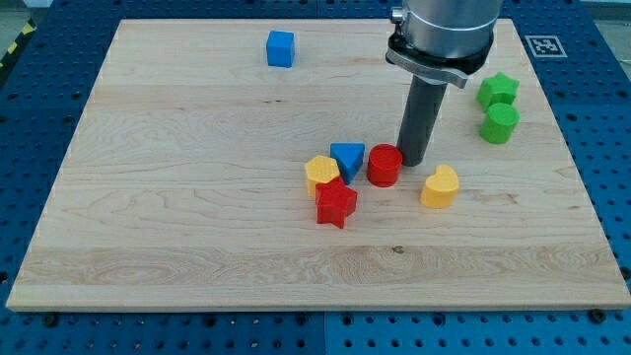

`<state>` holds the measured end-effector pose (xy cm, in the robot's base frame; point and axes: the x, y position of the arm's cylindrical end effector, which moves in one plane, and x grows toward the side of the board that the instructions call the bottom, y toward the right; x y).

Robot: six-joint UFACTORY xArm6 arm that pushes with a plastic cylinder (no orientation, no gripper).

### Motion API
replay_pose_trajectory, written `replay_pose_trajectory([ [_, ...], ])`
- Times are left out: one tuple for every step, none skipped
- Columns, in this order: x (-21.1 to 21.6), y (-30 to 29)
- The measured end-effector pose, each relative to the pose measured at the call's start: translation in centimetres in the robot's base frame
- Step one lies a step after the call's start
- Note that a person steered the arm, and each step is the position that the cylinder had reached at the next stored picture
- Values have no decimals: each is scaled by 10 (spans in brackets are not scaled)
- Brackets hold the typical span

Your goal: Place the red circle towards the top of the red star

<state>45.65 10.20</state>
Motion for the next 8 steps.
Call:
replay_pose_trajectory([
  [7,-2],
  [49,-10],
  [51,-9],
  [49,-14],
  [45,-23],
  [45,-23],
  [40,-23],
  [37,-23],
])
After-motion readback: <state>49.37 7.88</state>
